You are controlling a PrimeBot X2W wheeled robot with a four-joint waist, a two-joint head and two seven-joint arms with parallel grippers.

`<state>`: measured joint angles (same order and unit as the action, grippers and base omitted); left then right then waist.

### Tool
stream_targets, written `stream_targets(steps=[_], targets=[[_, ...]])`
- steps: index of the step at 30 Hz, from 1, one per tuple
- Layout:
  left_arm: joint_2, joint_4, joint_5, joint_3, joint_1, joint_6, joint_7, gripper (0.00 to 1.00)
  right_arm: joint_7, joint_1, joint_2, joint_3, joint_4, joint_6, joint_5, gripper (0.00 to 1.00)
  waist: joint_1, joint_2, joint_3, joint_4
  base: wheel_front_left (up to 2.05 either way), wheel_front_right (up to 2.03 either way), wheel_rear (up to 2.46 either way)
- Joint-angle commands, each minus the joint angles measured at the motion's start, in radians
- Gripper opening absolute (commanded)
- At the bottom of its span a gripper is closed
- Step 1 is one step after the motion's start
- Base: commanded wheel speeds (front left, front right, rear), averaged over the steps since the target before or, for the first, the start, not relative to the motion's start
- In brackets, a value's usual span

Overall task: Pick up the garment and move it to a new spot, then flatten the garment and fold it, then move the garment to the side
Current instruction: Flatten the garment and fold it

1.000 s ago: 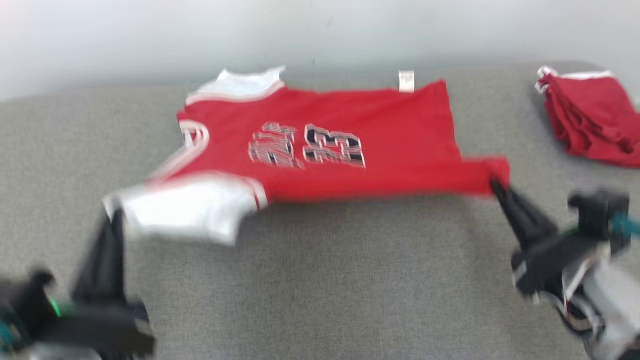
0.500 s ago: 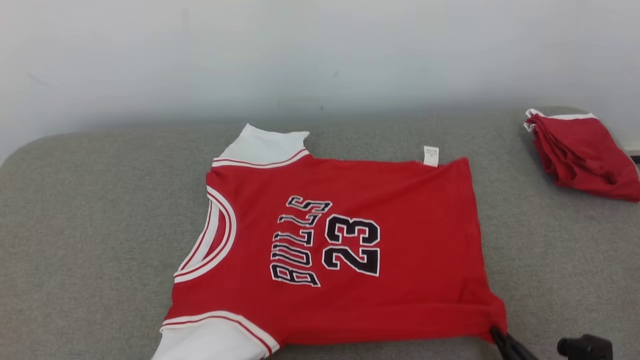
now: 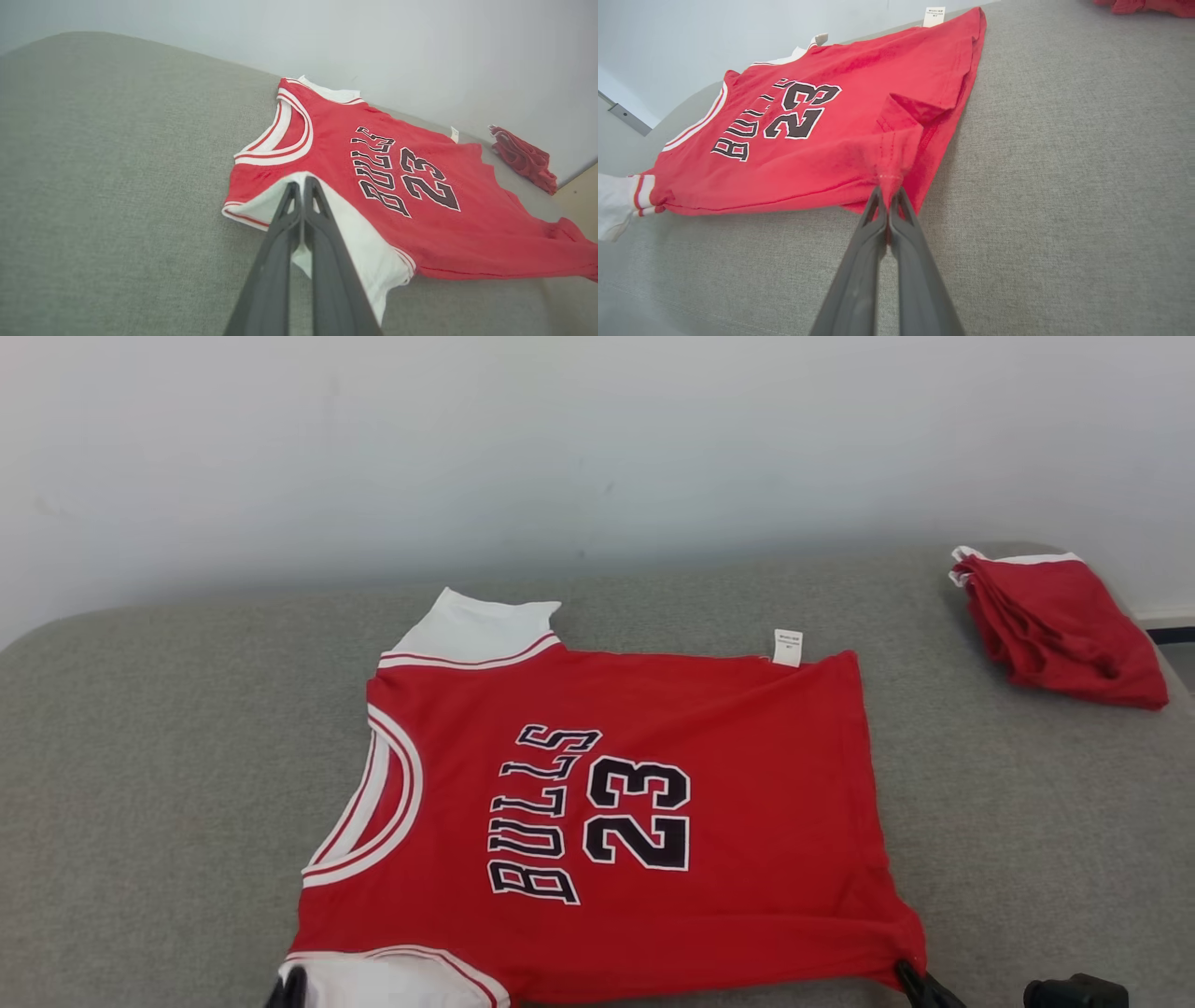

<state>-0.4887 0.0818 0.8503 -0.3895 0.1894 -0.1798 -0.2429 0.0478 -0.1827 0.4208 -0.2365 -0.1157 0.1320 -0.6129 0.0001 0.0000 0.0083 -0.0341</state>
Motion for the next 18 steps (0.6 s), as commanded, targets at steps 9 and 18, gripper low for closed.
stream_targets(steps=[9, 18], targets=[[-0.062, -0.102, -0.033, -0.017, -0.255, 0.072, 0.120, 0.00, -0.077, 0.105, -0.026, -0.025, 0.004, -0.003, -0.008, 0.00, -0.0001, 0.0000, 0.010, -0.092, 0.00, 0.00, 0.00], [-0.033, -0.346, -0.047, -0.054, -0.537, 0.162, 0.192, 0.00, -0.126, 0.309, -0.068, -0.043, -0.128, -0.003, -0.030, 0.00, -0.0001, 0.0000, 0.076, -0.127, 0.00, 0.00, 0.00]])
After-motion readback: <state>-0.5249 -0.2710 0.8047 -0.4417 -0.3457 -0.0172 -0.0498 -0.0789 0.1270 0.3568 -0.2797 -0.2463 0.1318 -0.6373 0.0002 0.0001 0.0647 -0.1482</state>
